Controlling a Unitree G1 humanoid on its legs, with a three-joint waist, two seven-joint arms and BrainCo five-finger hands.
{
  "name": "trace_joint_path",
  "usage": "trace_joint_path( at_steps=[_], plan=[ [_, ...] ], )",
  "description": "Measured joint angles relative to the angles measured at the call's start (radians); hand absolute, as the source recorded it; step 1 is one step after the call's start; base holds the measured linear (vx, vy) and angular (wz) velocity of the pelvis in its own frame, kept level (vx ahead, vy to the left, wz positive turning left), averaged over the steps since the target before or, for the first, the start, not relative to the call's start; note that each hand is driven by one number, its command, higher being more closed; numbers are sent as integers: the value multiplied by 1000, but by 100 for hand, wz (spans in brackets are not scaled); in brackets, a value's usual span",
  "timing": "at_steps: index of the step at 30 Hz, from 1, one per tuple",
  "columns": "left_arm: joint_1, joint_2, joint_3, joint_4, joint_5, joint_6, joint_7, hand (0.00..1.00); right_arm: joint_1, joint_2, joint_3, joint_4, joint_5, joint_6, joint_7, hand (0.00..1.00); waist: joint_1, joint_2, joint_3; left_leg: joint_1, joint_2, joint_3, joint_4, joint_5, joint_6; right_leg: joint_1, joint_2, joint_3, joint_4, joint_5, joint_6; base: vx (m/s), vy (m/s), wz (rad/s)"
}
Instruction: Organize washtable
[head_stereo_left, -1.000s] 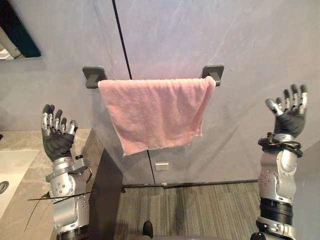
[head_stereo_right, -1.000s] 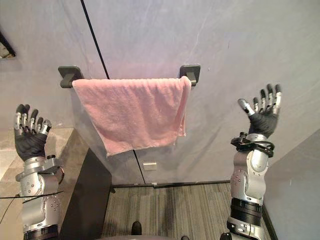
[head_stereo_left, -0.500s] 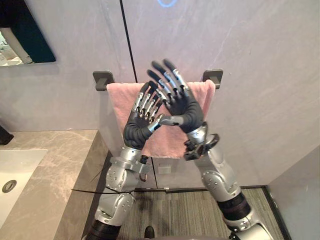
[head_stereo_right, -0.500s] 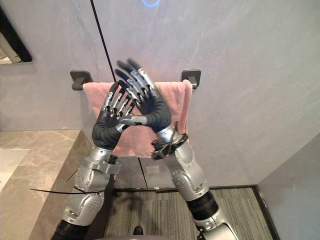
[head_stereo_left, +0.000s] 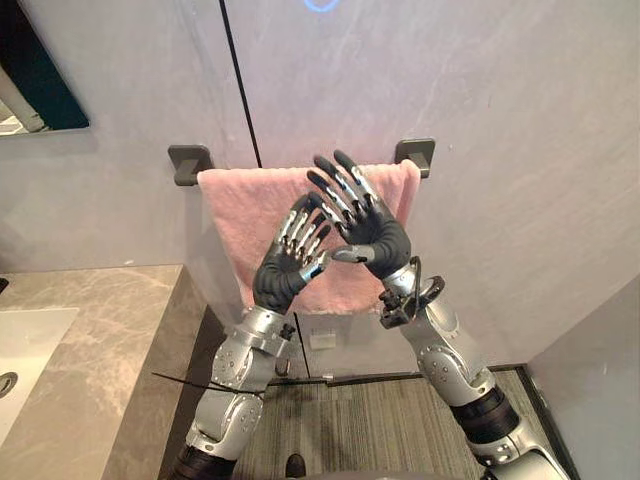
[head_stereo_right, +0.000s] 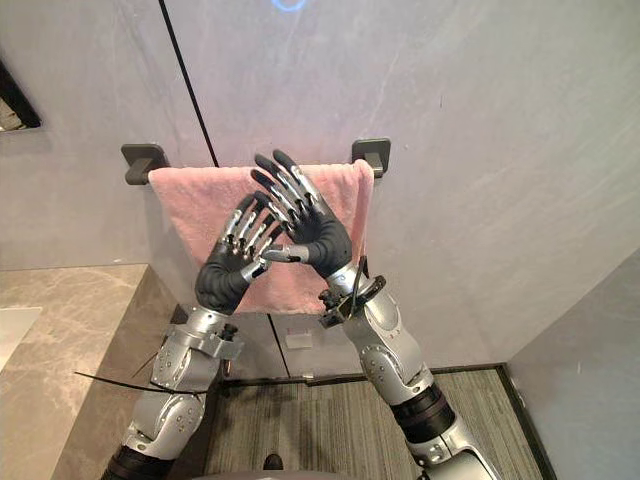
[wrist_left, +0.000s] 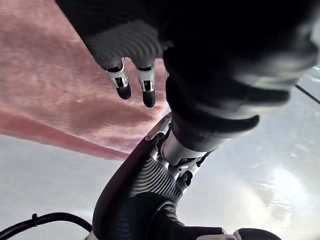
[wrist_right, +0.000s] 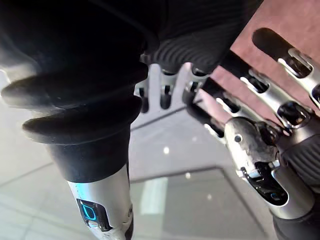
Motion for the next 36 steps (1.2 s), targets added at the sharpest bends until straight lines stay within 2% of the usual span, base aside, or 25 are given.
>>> trace_joint_path(
  at_steps=[7, 17, 21, 27, 36],
  plan=[
    [31, 5, 11, 46, 12, 17, 1, 0, 46, -7, 1, 19, -2, 26, 0, 0, -1, -5, -5, -46, 2, -1, 0, 0, 0, -46, 2, 1, 2, 1, -2, 0, 0, 0],
    [21, -33, 52, 150, 33, 23, 11, 0, 81, 21, 38, 60, -5, 62, 21, 0, -2, -16, -8, -109, 2, -3, 0, 4, 5, -113, 9, 0, 13, 10, -3, 25, -6, 0],
    [-5, -45, 116, 177, 43, 27, 34, 0, 81, 41, 0, 108, -6, 63, 18, 0, -3, -19, -6, -119, 2, -3, 0, 4, 5, -125, 9, 0, 19, 7, -4, 0, 0, 0],
    [-17, -49, 180, 190, 45, 27, 72, 0, 81, 58, -50, 114, -16, 62, 13, 0, -5, -39, 7, -135, 3, -3, 0, 5, 5, -154, 8, 2, 43, -5, -2, 0, 0, 0],
    [-30, -49, 349, 238, 73, 24, 114, 0, 86, 86, -142, 116, -47, 62, -3, 0, -6, -54, 20, -128, 2, -1, 0, 5, 6, -151, 7, 2, 51, -5, -2, 0, 0, 0]
  ],
)
